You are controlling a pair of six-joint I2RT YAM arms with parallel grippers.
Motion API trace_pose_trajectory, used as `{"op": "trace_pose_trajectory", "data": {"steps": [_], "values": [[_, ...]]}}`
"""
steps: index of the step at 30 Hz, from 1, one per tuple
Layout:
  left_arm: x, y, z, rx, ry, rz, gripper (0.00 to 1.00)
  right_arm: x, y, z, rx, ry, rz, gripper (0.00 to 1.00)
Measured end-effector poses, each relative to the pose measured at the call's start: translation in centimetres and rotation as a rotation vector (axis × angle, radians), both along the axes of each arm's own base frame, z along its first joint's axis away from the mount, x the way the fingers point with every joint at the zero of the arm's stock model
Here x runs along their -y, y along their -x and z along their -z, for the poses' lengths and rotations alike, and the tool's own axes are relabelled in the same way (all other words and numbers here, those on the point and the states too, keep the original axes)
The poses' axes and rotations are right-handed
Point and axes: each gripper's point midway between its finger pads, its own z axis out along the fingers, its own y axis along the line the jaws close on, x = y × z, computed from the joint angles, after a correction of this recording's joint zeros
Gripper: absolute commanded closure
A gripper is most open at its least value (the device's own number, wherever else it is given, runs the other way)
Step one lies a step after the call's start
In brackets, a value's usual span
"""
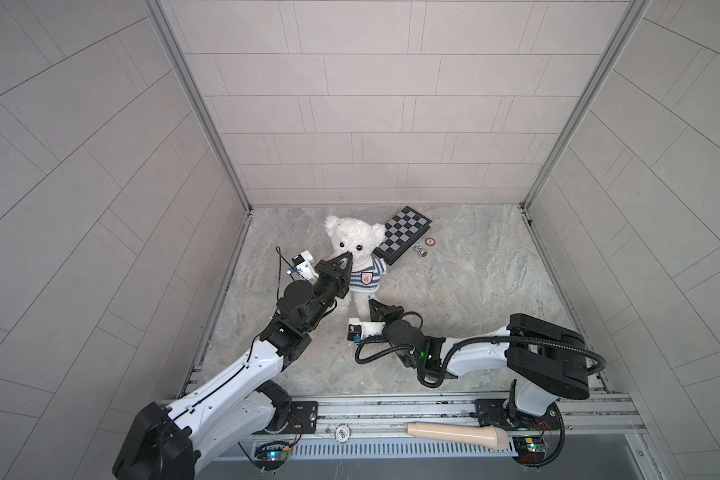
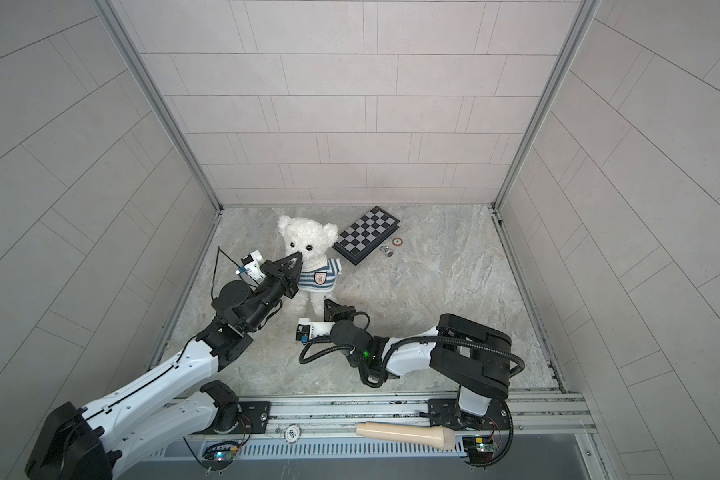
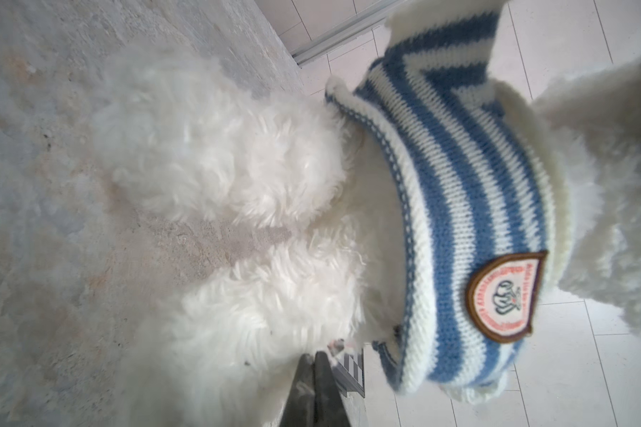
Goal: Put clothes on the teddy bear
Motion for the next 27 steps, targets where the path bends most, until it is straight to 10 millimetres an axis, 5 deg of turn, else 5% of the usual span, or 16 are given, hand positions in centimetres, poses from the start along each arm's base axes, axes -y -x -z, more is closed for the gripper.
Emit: {"op": "trace_pose_trajectory", "data": {"steps": [6,8,11,15,20,27], "values": [[0.5,0.0,-0.2,0.027,-0.016,0.019,1.0,0.0,0.7,-0.8,-0.043,-0.085,-0.031,0.99],[0.5,0.0,-0.6,0.048,-0.019,0.023,1.0,0.0,1.0,-1.7,-0.096,-0.162,-0.05,0.84],[0.7,0.1,-1.7,0.106,-0.015,0.03,1.0,0.6,1.2,-4.6,-0.238,-0.402,-0.091,0.71],[1.2,0.1,-3.6,0.211,0.002,0.044,1.0,4.3,-0.2,-8.4,-0.441,-0.832,-0.089,0.61],[1.6,0.4,-6.2,0.342,0.045,0.065,1.0,7.0,0.1,-7.6,-0.718,-1.138,-0.064,0.53],[2.2,1.1,-9.9,0.491,0.092,0.095,1.0,6.4,1.2,-10.0,-0.997,-1.444,-0.154,0.5]]}}
